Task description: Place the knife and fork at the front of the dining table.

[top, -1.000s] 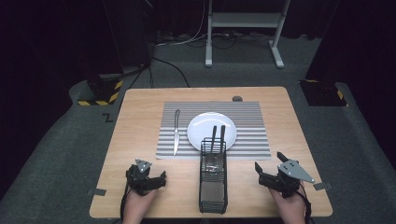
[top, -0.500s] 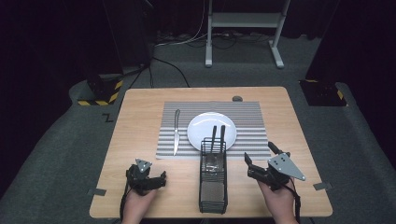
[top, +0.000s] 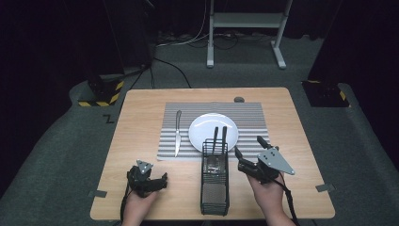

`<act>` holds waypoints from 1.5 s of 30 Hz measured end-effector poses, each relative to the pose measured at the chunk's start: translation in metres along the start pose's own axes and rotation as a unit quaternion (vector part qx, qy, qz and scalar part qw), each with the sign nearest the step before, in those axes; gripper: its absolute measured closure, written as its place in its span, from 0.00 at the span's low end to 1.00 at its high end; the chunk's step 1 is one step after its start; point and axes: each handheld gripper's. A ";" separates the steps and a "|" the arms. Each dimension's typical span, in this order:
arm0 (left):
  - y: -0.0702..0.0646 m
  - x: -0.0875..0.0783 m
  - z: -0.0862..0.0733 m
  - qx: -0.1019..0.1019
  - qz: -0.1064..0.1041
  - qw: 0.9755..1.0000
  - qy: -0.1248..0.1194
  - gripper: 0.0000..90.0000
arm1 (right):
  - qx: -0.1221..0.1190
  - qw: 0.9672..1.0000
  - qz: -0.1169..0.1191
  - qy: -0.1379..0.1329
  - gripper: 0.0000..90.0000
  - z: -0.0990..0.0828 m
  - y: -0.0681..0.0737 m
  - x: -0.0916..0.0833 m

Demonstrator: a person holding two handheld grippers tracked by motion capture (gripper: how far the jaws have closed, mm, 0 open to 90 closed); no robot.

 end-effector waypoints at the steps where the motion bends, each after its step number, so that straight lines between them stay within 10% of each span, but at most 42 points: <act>1: 0.000 0.000 0.000 0.000 0.000 1.000 0.000 0.04 | 0.000 1.000 0.000 0.000 0.20 0.000 0.000 0.000; 20: 0.000 0.000 0.000 0.000 -0.001 1.000 0.000 0.04 | -0.003 0.999 0.041 -0.026 0.60 0.021 0.022 0.024; 45: 0.000 0.000 0.000 0.000 -0.002 1.000 0.000 0.04 | 0.004 0.999 0.052 -0.010 0.80 0.021 0.030 0.042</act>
Point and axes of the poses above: each handheld gripper's, and its own axes: x roughly forward along the jaws, z roughly out of its top, y roughly to its left, and after that the axes turned 9 degrees about y, right-handed
